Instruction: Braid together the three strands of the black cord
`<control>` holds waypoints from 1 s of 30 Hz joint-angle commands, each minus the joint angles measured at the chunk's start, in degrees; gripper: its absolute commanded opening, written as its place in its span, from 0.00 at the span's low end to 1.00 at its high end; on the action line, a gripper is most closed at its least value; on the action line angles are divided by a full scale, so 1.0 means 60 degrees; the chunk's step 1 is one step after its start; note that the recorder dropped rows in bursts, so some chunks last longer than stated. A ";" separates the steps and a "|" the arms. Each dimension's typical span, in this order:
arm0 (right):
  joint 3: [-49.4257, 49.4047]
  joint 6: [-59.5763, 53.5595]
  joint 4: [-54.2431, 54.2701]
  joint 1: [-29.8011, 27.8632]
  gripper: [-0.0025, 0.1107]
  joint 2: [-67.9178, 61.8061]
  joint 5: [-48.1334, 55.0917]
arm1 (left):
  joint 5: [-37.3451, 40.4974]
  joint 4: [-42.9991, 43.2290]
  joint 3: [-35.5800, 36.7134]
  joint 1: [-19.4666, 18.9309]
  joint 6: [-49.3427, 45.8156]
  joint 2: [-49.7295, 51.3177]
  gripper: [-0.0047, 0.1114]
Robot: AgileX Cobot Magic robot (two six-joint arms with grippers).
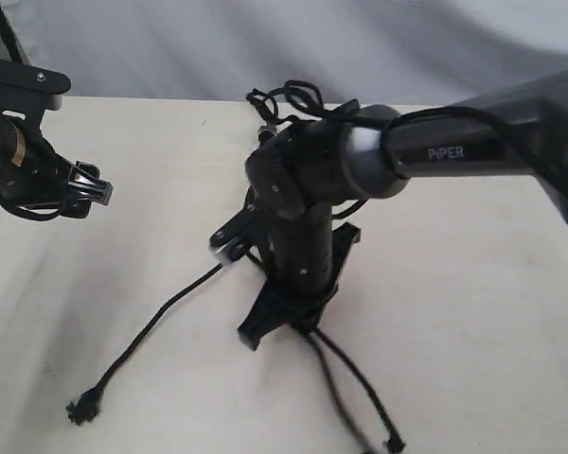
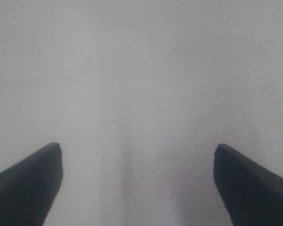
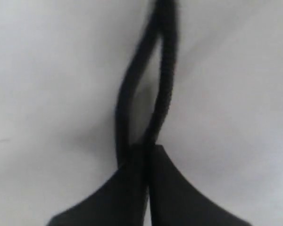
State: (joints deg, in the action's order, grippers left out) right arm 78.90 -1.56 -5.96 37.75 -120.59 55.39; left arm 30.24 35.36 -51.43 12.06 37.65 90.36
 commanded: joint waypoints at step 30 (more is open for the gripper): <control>-0.1504 0.1974 -0.3824 -0.1072 0.71 0.2917 -0.1713 | -0.0541 -0.4267 0.0062 0.0903 -0.4198 -0.0056 0.74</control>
State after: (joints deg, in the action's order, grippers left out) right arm 69.94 5.48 -24.01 33.71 -109.09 45.95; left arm 27.67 18.76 -51.43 14.62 21.28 90.36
